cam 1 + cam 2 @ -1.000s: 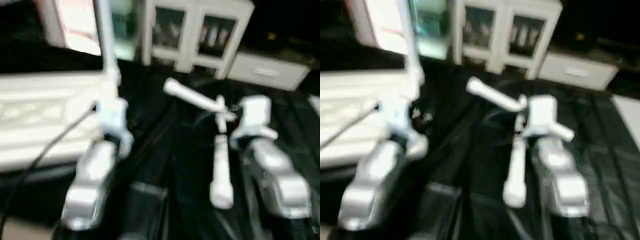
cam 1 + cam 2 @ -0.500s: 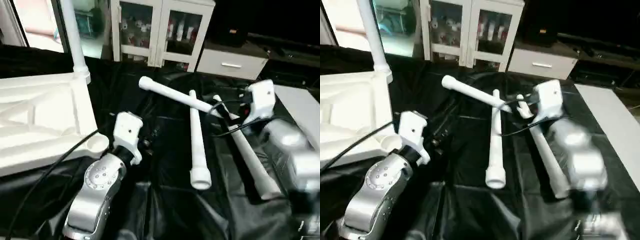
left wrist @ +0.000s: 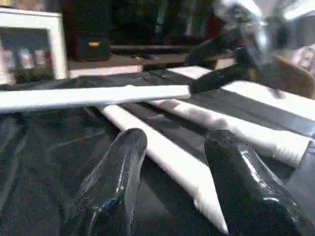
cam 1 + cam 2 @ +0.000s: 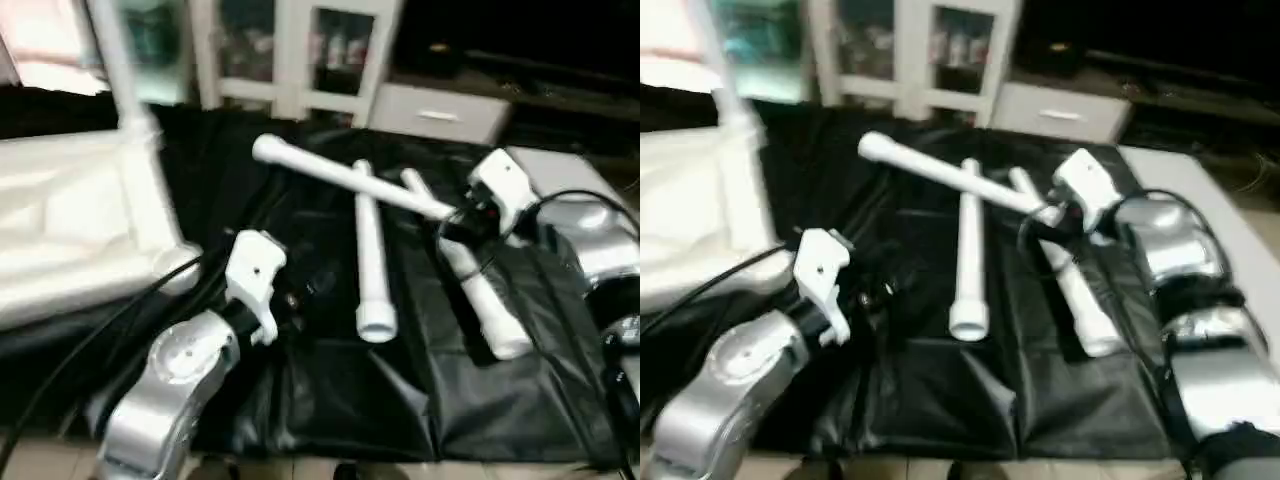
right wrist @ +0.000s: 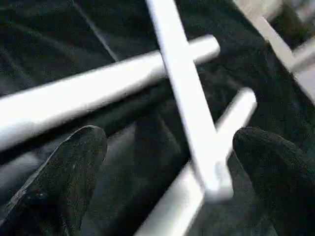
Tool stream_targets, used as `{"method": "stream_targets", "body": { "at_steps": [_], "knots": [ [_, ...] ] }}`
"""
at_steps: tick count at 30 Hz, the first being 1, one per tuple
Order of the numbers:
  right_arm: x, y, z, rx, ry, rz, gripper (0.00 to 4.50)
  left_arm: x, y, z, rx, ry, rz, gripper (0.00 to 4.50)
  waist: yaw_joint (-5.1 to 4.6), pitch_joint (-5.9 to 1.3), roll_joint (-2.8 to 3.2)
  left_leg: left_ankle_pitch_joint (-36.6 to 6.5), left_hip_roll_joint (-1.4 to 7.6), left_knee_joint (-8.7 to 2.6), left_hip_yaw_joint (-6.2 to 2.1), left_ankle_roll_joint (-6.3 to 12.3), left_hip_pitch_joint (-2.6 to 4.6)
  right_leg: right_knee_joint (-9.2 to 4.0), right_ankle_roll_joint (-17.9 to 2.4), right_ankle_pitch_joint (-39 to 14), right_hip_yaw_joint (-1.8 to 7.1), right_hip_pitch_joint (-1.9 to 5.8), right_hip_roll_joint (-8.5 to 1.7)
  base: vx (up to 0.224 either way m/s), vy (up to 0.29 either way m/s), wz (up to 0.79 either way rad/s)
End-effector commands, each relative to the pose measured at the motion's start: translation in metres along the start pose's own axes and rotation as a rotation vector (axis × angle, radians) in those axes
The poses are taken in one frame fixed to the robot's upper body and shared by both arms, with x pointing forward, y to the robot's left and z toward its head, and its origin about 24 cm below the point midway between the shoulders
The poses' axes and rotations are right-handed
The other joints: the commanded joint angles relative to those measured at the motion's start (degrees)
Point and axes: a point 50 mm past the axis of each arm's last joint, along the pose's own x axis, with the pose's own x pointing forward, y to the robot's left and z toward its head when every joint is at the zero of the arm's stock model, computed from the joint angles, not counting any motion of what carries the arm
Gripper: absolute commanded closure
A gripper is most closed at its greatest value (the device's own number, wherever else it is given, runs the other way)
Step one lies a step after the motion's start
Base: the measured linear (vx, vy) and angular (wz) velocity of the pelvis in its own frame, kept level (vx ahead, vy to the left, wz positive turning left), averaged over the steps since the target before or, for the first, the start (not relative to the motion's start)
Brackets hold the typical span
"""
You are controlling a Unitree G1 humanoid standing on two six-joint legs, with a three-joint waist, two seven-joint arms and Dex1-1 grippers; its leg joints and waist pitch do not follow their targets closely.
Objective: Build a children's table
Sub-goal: Pick table leg
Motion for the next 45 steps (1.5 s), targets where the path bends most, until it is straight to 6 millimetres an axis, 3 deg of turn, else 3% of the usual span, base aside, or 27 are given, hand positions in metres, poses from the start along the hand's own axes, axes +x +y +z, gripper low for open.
{"method": "stream_targets", "body": {
  "at_steps": [1,3,4,5,8,9,10,11,12,13,14,15,18,20,28,30,32,33,34,35,36,39,41,42,43,44,45],
  "knots": [
    [-0.001,-0.007,0.008,-0.027,-0.022,-0.049,0.00,0.001,-0.006,0.006,0.005,-0.002,-0.045,2.16,-0.25,-3.22,-1.75,-3.9,-2.16,-0.23,-3.00,0.21,0.51,-13.44,0.4,-56.8,5.65,3.62,-7.11,0.009,-0.089,0.06],
    [-0.002,-0.011,0.015,0.011,-0.084,-0.080,0.00,0.000,-0.004,0.009,0.021,-0.008,0.003,2.16,-0.08,-3.72,-1.02,-16.7,0.82,-7.41,-0.71,1.56,5.17,-8.45,-10.7,-17.5,0.64,1.55,0.40,-0.021,-0.084,0.16],
    [-0.002,-0.012,0.017,0.024,-0.104,-0.086,0.00,-0.001,-0.003,0.010,0.026,-0.011,0.022,2.16,-0.46,-3.56,-0.71,-17.2,1.30,-8.34,-0.57,2.91,4.36,-8.11,-13.0,-10.5,0.12,2.56,0.59,-0.133,-0.089,0.27],
    [-0.002,-0.011,0.019,0.072,-0.167,-0.097,0.00,-0.001,0.001,0.008,0.028,-0.002,0.095,2.16,-0.58,-2.80,-0.59,-18.1,1.85,-9.01,0.20,4.01,3.77,-9.33,-14.2,-8.0,-0.12,3.01,0.30,-0.133,-0.089,0.27],
    [-0.005,-0.012,0.021,0.229,-0.394,-0.272,0.00,-0.004,0.014,-0.002,0.039,0.021,0.331,2.16,-1.59,-1.09,0.00,-31.6,2.23,-9.06,-0.17,0.61,5.66,-12.85,-5.6,-26.8,-3.04,1.20,0.50,-0.109,-0.001,0.08],
    [-0.006,-0.012,0.020,0.267,-0.431,-0.322,0.00,-0.006,0.015,-0.003,0.049,0.017,0.360,2.16,-2.74,-1.18,1.02,-36.8,2.69,-9.78,-0.80,0.00,6.44,-14.84,-1.7,-28.5,-6.65,1.84,1.73,-0.090,0.011,0.00],
    [-0.006,-0.004,0.017,0.323,-0.476,-0.356,0.00,-0.007,0.018,-0.004,0.046,0.018,0.418,2.16,-1.14,-1.33,3.80,-44.3,5.90,-15.19,-0.77,-1.07,-0.06,-1.79,-4.4,-12.7,-7.55,8.46,1.54,-0.133,0.019,-0.02],
    [-0.007,0.008,0.014,0.340,-0.505,-0.362,0.00,-0.007,0.022,-0.002,0.054,-0.007,0.478,2.16,2.84,-0.15,3.33,-48.5,5.83,-16.99,2.60,-2.06,-2.58,2.60,-5.8,-3.6,-7.51,7.61,1.49,-0.133,0.019,-0.02],
    [-0.009,0.018,0.012,0.347,-0.521,-0.363,0.00,-0.008,0.025,-0.001,0.051,-0.025,0.526,2.16,2.76,-0.77,3.19,-46.3,5.92,-16.92,2.42,-1.10,-1.04,3.06,-4.6,-7.3,-4.78,7.73,1.31,-0.089,-0.040,0.05],
    [-0.012,0.037,0.009,0.360,-0.531,-0.353,0.00,-0.006,0.028,0.001,0.026,-0.049,0.558,2.16,2.80,-1.42,0.14,-33.9,3.17,-10.08,1.18,-4.67,4.92,-7.12,0.6,-34.9,0.39,3.08,-2.91,0.036,-0.115,-0.04],
    [-0.012,0.037,0.009,0.360,-0.531,-0.353,0.00,-0.006,0.028,0.002,0.025,-0.050,0.558,2.16,2.08,-1.96,-0.97,-18.7,1.36,-2.37,0.20,-3.67,4.99,-13.88,1.3,-59.4,0.72,1.18,-7.42,0.052,-0.130,-0.17],
    [-0.016,0.058,0.005,0.352,-0.514,-0.353,0.00,-0.004,0.030,0.005,0.006,-0.077,0.568,2.16,2.80,-2.70,-0.75,-7.3,1.62,-5.63,-1.14,-2.82,1.46,-12.79,0.4,-54.0,0.91,5.18,-6.94,0.043,-0.072,-0.20],
    [-0.020,0.077,0.000,0.372,-0.487,-0.361,0.00,0.002,0.032,0.008,0.043,-0.075,0.567,2.16,3.08,-4.24,1.86,-1.3,2.94,-9.39,-0.99,-3.19,1.09,-8.87,-4.6,-17.0,-0.97,5.87,-2.30,0.000,0.000,0.00],
    [-0.024,0.088,-0.002,0.412,-0.487,-0.361,0.00,0.004,0.032,0.010,0.059,-0.082,0.557,2.16,1.64,-2.72,2.68,-19.8,2.60,-10.83,-1.01,-4.87,0.74,-10.26,-4.1,-26.7,-1.27,4.69,-2.11,-0.053,0.039,-0.06],
    [-0.037,0.102,0.003,0.502,-0.469,-0.396,0.00,0.008,0.037,0.011,0.056,-0.099,0.549,2.16,-1.61,-2.22,4.67,-42.8,3.25,-13.11,-2.86,-4.33,4.70,-12.49,-3.4,-28.9,-5.47,7.78,0.45,0.011,0.072,-0.19],
    [-0.039,0.100,0.010,0.504,-0.488,-0.396,0.00,0.009,0.036,0.012,0.067,-0.099,0.545,2.16,-1.72,-1.42,5.61,-53.2,4.94,-17.07,-1.96,-5.02,4.63,-6.41,-5.2,-19.7,-6.13,9.39,1.46,0.034,0.074,-0.19],
    [-0.040,0.099,0.012,0.499,-0.499,-0.395,0.00,0.009,0.036,0.012,0.068,-0.101,0.545,2.16,-1.28,-0.95,4.55,-54.4,5.30,-18.09,0.00,-4.53,4.46,-3.87,-5.2,-19.5,-4.82,9.89,1.01,0.000,0.000,0.00],
    [-0.041,0.099,0.014,0.501,-0.506,-0.390,0.00,0.010,0.036,0.012,0.069,-0.101,0.544,2.16,-1.10,-0.79,2.84,-49.3,2.78,-13.42,2.53,-4.57,7.68,-10.34,-4.4,-35.6,-4.42,6.31,0.99,0.071,-0.055,0.04],
    [-0.041,0.100,0.016,0.499,-0.514,-0.380,0.00,0.009,0.036,0.012,0.071,-0.102,0.545,2.16,-1.94,0.46,1.82,-43.0,0.27,-6.24,3.59,-5.11,12.42,-18.14,-2.0,-50.9,-6.90,0.61,0.54,0.092,-0.050,-0.01],
    [-0.042,0.101,0.018,0.500,-0.514,-0.376,0.00,0.009,0.036,0.012,0.074,-0.103,0.545,2.16,-1.38,-0.92,0.91,-23.4,-0.60,-1.11,2.01,-0.92,8.45,-19.08,0.3,-61.2,-2.64,6.17,-6.48,0.092,-0.050,-0.01],
    [-0.042,0.102,0.019,0.502,-0.514,-0.372,0.00,0.009,0.036,0.012,0.074,-0.103,0.545,2.16,0.97,-1.85,1.97,-12.0,0.71,-2.87,-0.05,1.65,1.60,-16.72,-0.9,-58.3,1.67,14.15,-10.19,0.171,0.025,-0.24],
    [-0.042,0.103,0.021,0.504,-0.507,-0.368,0.00,0.008,0.036,0.012,0.073,-0.106,0.549,2.16,-0.28,-3.68,4.47,-6.9,1.83,-10.85,-1.65,2.30,5.66,-10.93,-9.0,-19.7,-3.39,12.42,-0.81,0.154,0.013,-0.04],
    [-0.041,0.103,0.021,0.504,-0.506,-0.364,0.00,0.009,0.036,0.012,0.075,-0.106,0.549,2.16,-2.60,-3.72,4.54,-10.2,4.42,-12.21,-4.91,4.82,11.33,-7.09,-10.4,-9.6,-4.69,7.63,0.89,0.175,0.005,0.02],
    [-0.041,0.103,0.021,0.504,-0.506,-0.364,0.00,0.009,0.036,0.012,0.075,-0.106,0.549,2.16,-4.35,-3.83,3.91,-14.6,7.23,-12.33,-7.73,10.45,15.51,-3.09,-9.2,-2.0,-4.14,2.91,-0.13,0.209,-0.002,0.12],
    [-0.041,0.104,0.022,0.501,-0.507,-0.360,0.00,0.008,0.037,0.012,0.076,-0.105,0.549,2.16,-4.54,-3.97,3.43,-12.9,7.13,-12.14,-7.79,13.29,15.42,-2.89,-8.4,0.2,-3.56,2.49,-0.88,0.195,-0.029,0.13],
    [-0.041,0.103,0.023,0.500,-0.507,-0.359,0.00,0.008,0.037,0.011,0.077,-0.105,0.549,2.16,-4.09,-3.65,1.99,-11.9,3.60,-10.78,-4.04,15.48,13.29,-6.00,-10.1,3.0,-1.87,4.10,-2.43,0.195,-0.029,0.13],
    [-0.041,0.103,0.023,0.500,-0.508,-0.358,0.00,0.008,0.037,0.011,0.076,-0.105,0.548,2.16,-1.26,-4.44,-0.53,-11.9,-4.82,-5.08,0.62,14.60,5.45,-9.80,-14.7,-1.6,4.82,13.83,-3.87,0.198,-0.043,0.14]
  ]
}}
